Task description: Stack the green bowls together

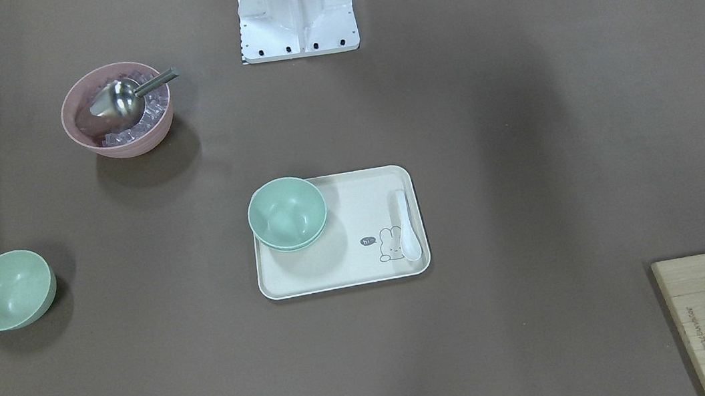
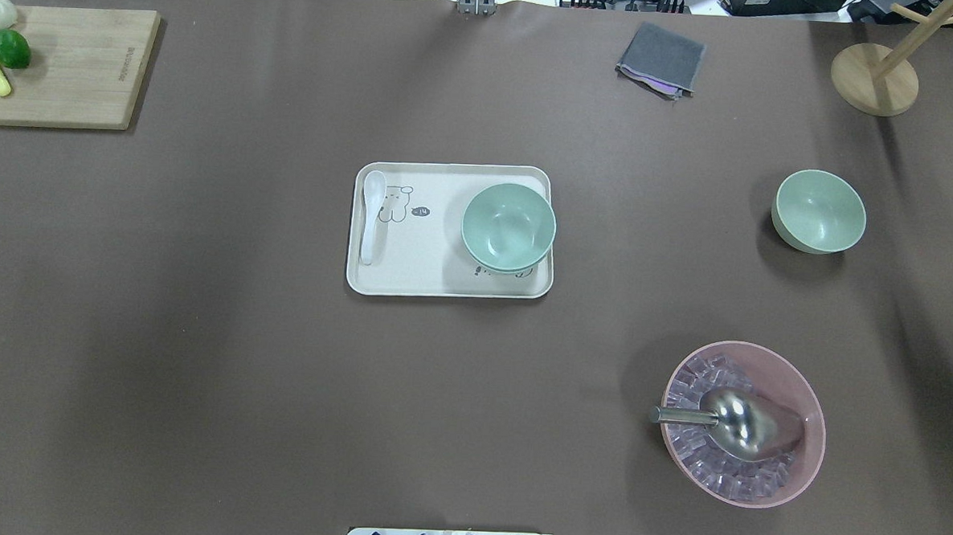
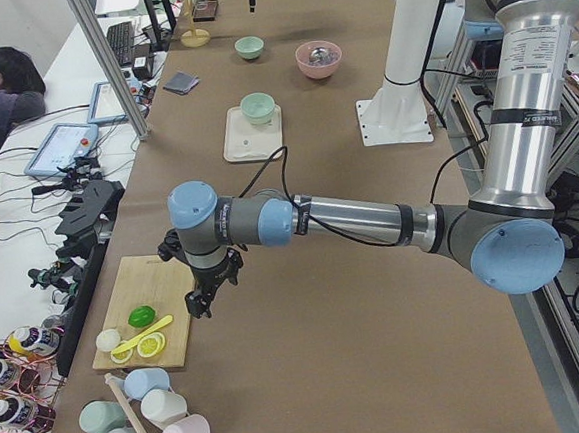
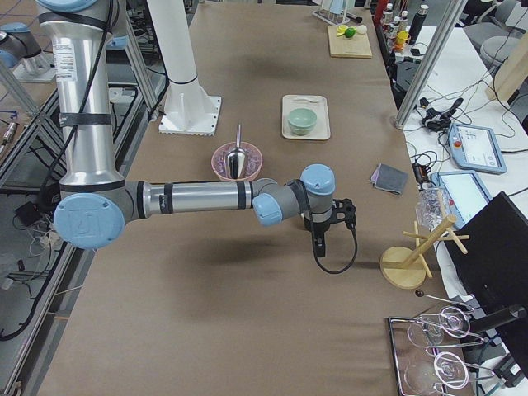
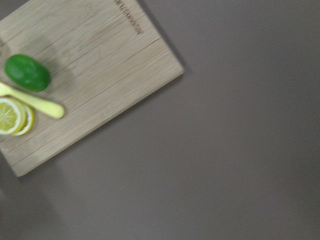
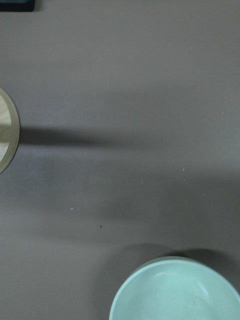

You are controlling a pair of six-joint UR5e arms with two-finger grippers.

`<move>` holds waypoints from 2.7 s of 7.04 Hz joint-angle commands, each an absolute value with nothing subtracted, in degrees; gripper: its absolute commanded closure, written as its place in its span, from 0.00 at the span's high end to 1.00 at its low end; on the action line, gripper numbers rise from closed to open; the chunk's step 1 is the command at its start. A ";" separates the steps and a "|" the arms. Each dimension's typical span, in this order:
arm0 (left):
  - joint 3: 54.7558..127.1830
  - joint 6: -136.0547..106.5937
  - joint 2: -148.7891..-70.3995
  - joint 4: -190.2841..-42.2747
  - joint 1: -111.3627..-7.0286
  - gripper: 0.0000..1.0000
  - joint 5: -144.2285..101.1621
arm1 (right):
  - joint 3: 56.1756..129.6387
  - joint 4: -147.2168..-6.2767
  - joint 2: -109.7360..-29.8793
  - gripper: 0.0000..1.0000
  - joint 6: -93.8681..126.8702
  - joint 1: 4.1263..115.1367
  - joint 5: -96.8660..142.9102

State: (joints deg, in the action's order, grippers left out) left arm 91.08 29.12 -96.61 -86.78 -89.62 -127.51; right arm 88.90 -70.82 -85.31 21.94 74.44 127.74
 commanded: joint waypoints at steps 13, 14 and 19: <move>90.44 29.79 -94.31 -87.19 -90.09 0.99 -126.83 | 82.26 -55.46 -81.47 0.17 40.25 62.75 123.40; 90.53 29.79 -94.22 -87.19 -90.09 0.99 -126.91 | 82.18 -55.46 -81.47 0.17 40.25 62.75 123.40; 90.35 29.62 -94.22 -86.93 -90.09 0.99 -126.91 | 85.68 -57.03 -77.46 0.00 47.39 63.28 129.68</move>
